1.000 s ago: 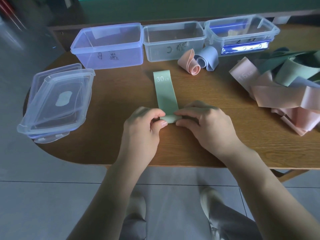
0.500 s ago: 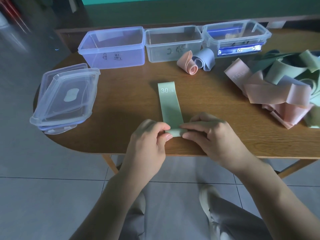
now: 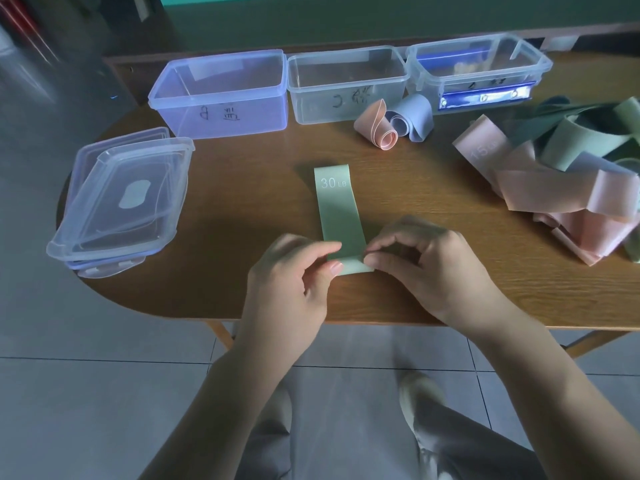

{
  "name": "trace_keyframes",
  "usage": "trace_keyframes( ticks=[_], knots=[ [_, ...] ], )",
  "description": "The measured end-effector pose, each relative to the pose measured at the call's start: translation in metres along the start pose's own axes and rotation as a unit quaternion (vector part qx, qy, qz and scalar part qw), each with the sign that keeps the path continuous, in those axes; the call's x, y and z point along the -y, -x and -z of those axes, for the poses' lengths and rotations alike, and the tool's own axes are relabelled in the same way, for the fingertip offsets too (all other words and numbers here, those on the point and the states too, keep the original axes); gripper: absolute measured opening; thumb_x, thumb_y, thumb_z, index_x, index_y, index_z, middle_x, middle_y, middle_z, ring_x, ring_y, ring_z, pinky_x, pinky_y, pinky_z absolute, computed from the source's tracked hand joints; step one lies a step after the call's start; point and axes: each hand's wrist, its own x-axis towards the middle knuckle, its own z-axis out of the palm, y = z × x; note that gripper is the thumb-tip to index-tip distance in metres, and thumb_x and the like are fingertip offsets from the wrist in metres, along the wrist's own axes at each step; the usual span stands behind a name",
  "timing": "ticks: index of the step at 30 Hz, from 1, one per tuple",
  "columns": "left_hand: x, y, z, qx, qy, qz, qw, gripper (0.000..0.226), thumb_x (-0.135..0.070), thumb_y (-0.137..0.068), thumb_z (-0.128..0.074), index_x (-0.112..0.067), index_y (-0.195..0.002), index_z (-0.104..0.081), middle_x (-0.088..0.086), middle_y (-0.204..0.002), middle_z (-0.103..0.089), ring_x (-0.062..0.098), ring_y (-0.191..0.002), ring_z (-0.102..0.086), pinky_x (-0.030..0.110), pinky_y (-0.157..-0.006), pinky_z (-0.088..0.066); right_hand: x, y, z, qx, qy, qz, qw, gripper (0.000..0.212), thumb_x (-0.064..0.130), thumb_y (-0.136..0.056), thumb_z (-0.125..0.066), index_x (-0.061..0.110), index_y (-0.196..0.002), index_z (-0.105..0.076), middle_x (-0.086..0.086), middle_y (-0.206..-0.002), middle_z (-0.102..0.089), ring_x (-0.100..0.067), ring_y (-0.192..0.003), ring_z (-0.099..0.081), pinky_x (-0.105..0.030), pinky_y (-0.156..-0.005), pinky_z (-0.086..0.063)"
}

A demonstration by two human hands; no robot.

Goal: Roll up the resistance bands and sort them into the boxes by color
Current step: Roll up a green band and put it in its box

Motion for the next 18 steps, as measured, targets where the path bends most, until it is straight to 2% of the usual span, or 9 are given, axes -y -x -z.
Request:
trace_keyframes(
  ticks=[3,5,8,11,14,18],
  knots=[
    [-0.002,-0.003,0.0,0.012,0.021,-0.017,1.0,0.011,-0.003,-0.089,-0.073,-0.013,-0.093,-0.074,-0.006,-0.093,-0.068,0.005,-0.088,-0.06,0.02,-0.072,-0.051,-0.002,-0.004,0.0,0.001,0.01,-0.001,1.0,0.012,0.046,-0.088,-0.068,0.036,-0.091,-0.073,0.02,-0.097,-0.067,-0.009,-0.09,-0.065,-0.044,-0.076,-0.054],
    [-0.002,-0.006,0.0,0.032,0.025,-0.016,0.999,0.009,-0.007,-0.089,-0.074,-0.014,-0.094,-0.072,-0.007,-0.094,-0.067,0.006,-0.087,-0.06,0.023,-0.071,-0.051,-0.002,-0.006,-0.002,-0.006,0.024,-0.001,1.0,0.021,0.052,-0.088,-0.062,0.035,-0.092,-0.074,0.018,-0.096,-0.067,-0.01,-0.086,-0.065,-0.044,-0.073,-0.054],
    [-0.002,-0.007,0.001,0.057,0.025,0.014,0.998,0.021,-0.022,-0.082,-0.083,-0.017,-0.099,-0.071,-0.011,-0.095,-0.063,0.001,-0.086,-0.057,0.015,-0.068,-0.046,-0.001,-0.008,-0.004,-0.027,0.062,-0.011,0.998,0.021,0.049,-0.091,-0.062,0.033,-0.093,-0.076,0.016,-0.095,-0.068,-0.013,-0.082,-0.063,-0.042,-0.07,-0.054],
    [-0.001,-0.01,-0.002,0.054,0.001,0.024,0.998,0.02,-0.018,-0.081,-0.083,-0.018,-0.099,-0.073,-0.013,-0.091,-0.061,-0.003,-0.082,-0.055,0.007,-0.069,-0.042,0.003,-0.009,-0.006,-0.05,0.082,-0.014,0.995,0.018,0.046,-0.092,-0.064,0.033,-0.095,-0.076,0.016,-0.096,-0.068,-0.011,-0.081,-0.062,-0.039,-0.068,-0.054],
    [0.001,-0.012,-0.004,0.045,-0.005,0.025,0.999,0.016,-0.015,-0.083,-0.081,-0.015,-0.098,-0.075,-0.008,-0.091,-0.064,0.001,-0.08,-0.054,0.004,-0.071,-0.039,0.005,-0.009,-0.008,-0.05,0.041,-0.007,0.998,0.007,0.037,-0.092,-0.069,0.034,-0.096,-0.073,0.018,-0.098,-0.066,-0.008,-0.085,-0.062,-0.036,-0.072,-0.053],
    [0.004,-0.015,-0.006,0.034,-0.013,0.021,0.999,0.015,-0.016,-0.085,-0.079,-0.012,-0.1,-0.077,0.0,-0.096,-0.066,0.002,-0.082,-0.055,0.003,-0.074,-0.041,0.007,-0.008,-0.007,-0.005,0.038,0.005,0.999,0.022,0.052,-0.086,-0.067,0.036,-0.1,-0.072,0.021,-0.105,-0.062,-0.008,-0.082,-0.06,-0.034,-0.07,-0.052]
  ],
)
